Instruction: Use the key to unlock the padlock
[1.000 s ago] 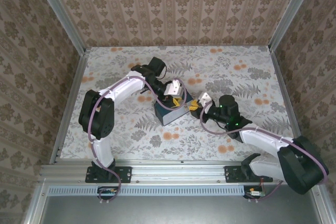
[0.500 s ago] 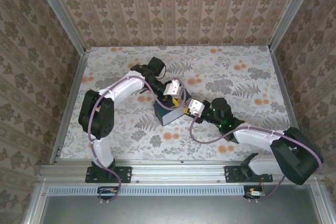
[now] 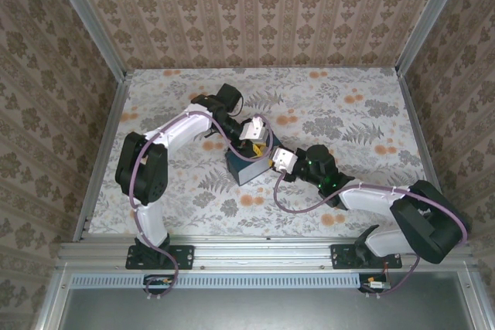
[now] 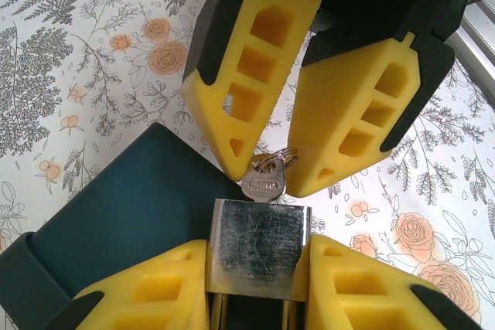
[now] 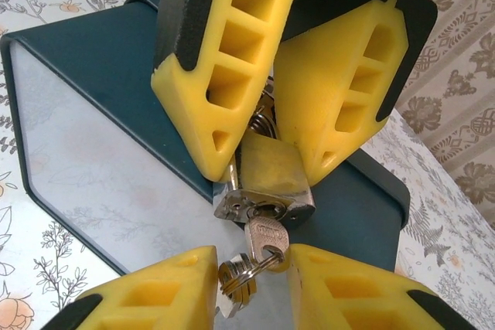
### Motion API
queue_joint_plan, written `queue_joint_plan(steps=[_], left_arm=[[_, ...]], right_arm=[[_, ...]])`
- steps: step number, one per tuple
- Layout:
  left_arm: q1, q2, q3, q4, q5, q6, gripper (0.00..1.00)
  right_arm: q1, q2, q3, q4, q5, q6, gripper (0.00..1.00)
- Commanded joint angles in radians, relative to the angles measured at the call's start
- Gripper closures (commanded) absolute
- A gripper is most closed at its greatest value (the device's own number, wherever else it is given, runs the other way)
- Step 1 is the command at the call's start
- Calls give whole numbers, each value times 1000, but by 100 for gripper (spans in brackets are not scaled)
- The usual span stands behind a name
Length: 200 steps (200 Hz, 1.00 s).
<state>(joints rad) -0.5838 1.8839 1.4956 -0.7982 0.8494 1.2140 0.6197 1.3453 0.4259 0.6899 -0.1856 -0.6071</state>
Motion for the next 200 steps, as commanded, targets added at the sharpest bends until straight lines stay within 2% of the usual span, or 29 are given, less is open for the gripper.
queue_joint_plan(steps=[1, 120, 200], left_arm=[[4, 22, -10, -74, -14, 28, 72], [2, 24, -7, -73, -13, 21, 73], [9, 26, -12, -65, -7, 12, 74]], right_arm=[[5, 9, 39, 52, 24, -14, 72], [4, -32, 75, -48, 7, 5, 81], [-2, -94, 70, -171, 21, 9, 72]])
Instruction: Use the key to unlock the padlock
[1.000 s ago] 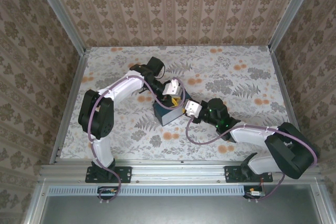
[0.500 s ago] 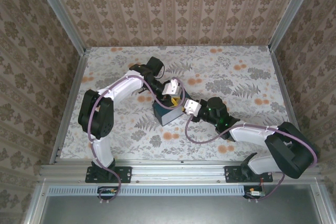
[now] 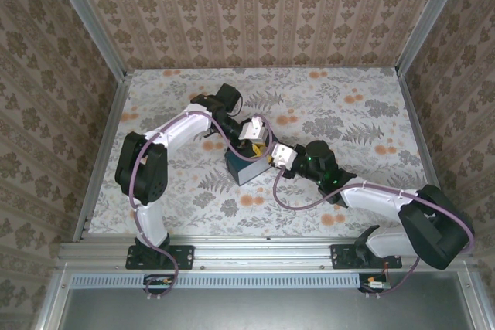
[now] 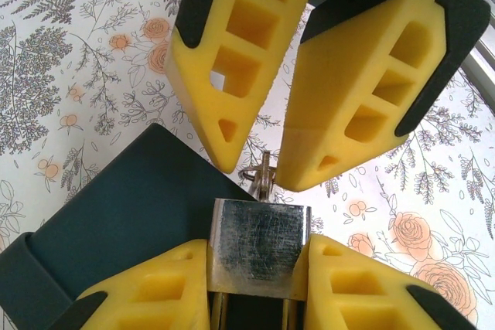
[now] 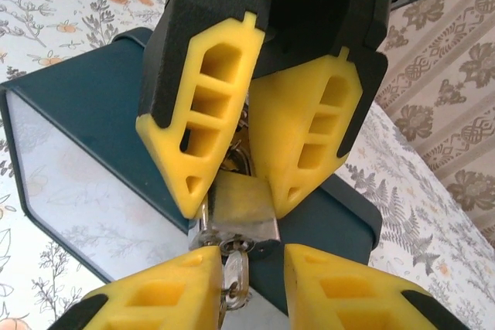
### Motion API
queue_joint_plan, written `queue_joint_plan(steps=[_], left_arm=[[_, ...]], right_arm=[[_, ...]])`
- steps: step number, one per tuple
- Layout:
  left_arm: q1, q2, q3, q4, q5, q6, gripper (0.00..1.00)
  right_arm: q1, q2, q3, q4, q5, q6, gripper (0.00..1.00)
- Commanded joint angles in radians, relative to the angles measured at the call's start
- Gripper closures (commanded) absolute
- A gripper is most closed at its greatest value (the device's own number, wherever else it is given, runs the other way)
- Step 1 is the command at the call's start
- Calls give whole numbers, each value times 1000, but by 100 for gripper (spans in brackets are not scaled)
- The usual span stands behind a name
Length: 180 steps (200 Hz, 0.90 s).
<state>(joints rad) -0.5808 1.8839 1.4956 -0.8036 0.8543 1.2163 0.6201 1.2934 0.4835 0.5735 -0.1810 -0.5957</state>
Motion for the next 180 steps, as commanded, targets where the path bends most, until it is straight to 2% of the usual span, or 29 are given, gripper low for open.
queue_joint_plan(steps=[1, 46, 86, 180], left_arm=[[6, 26, -12, -60, -11, 10, 74], [7, 23, -10, -57, -12, 6, 74], [4, 22, -12, -54, -12, 5, 74], [3, 24, -18, -46, -12, -1, 75]], right_arm=[[-4, -43, 12, -56, 16, -3, 72], [-26, -83, 3, -86, -19, 13, 72], [-31, -37, 26, -97, -70, 22, 73], [-33, 20, 41, -18, -81, 80, 76]])
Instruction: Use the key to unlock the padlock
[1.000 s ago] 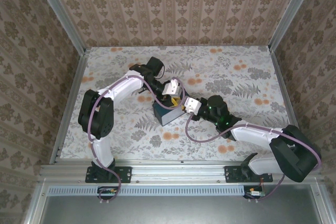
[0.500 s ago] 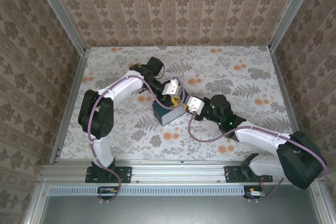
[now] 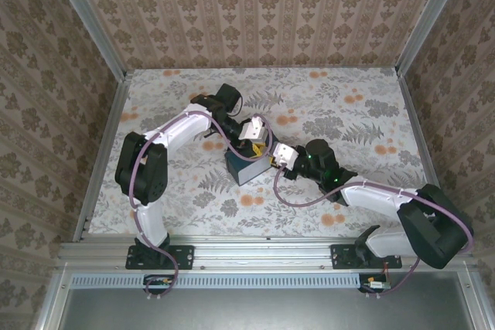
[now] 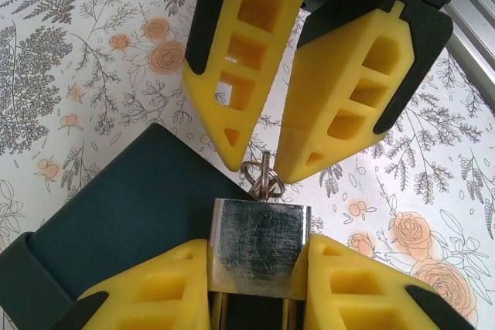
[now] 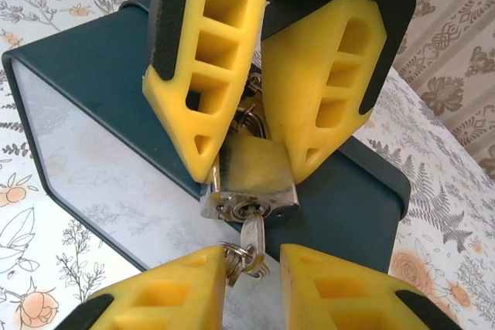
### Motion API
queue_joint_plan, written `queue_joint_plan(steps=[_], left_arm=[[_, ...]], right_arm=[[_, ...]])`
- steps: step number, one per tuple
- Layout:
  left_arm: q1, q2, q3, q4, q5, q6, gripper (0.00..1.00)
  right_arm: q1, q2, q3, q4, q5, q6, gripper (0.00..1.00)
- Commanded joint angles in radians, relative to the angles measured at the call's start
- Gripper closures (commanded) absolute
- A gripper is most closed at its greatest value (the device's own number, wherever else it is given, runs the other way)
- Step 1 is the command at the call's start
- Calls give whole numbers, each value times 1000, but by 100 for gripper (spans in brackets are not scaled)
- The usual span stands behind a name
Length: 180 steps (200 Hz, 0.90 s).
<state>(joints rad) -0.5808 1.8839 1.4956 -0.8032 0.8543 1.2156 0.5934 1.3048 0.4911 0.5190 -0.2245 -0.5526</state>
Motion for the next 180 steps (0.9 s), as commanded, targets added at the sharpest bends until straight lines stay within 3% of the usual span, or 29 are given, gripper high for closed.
queue_joint_plan(steps=[1, 97, 133, 180], left_arm=[[3, 24, -17, -47, -11, -1, 75], [-13, 6, -53, 11, -8, -5, 77], [-14, -9, -68, 32, -9, -13, 78], [-29, -58, -140, 146, -18, -45, 83]], right_arm=[[-7, 9, 33, 37, -38, 37, 76], [-41, 8, 99, -114, -188, 199, 89], [-86, 17, 117, -133, -245, 325, 95], [-127, 47, 181, -187, -364, 604, 99]])
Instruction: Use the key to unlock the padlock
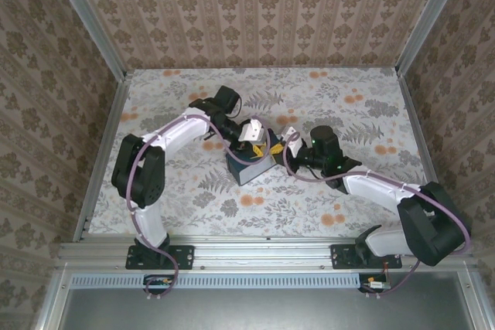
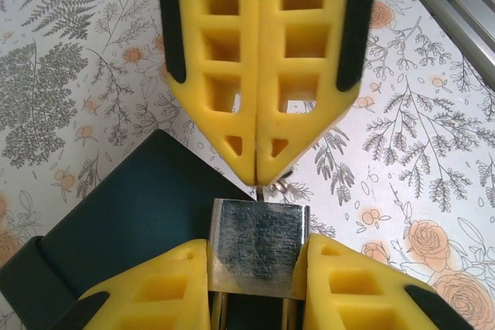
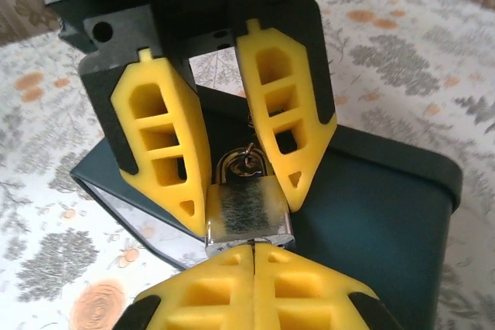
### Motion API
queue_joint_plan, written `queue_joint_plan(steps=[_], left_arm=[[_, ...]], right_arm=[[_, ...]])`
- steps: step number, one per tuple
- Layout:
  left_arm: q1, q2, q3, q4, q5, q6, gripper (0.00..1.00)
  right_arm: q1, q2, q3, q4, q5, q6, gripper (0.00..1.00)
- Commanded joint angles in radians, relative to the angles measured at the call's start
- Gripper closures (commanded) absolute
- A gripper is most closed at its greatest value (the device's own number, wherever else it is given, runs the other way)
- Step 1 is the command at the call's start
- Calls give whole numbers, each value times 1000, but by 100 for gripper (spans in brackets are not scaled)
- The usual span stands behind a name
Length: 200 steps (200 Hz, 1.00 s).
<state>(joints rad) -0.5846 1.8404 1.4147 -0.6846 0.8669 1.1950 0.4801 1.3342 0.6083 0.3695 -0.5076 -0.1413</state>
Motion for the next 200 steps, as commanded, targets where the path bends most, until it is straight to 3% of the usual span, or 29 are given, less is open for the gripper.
queue_joint_plan(steps=[1, 82, 119, 200], left_arm=[[-25, -15, -60, 29, -31, -25, 83], [-40, -62, -130, 186, -57, -111, 85], [-44, -81, -159, 252, -81, -150, 86], [-77, -136, -226, 403, -187, -198, 86]], right_arm=[[-14, 20, 65, -40, -82, 198, 99], [-30, 28, 73, -69, -55, 748, 100], [-7, 10, 97, -162, -15, 902, 100], [45, 0, 177, -339, 58, 1465, 100]])
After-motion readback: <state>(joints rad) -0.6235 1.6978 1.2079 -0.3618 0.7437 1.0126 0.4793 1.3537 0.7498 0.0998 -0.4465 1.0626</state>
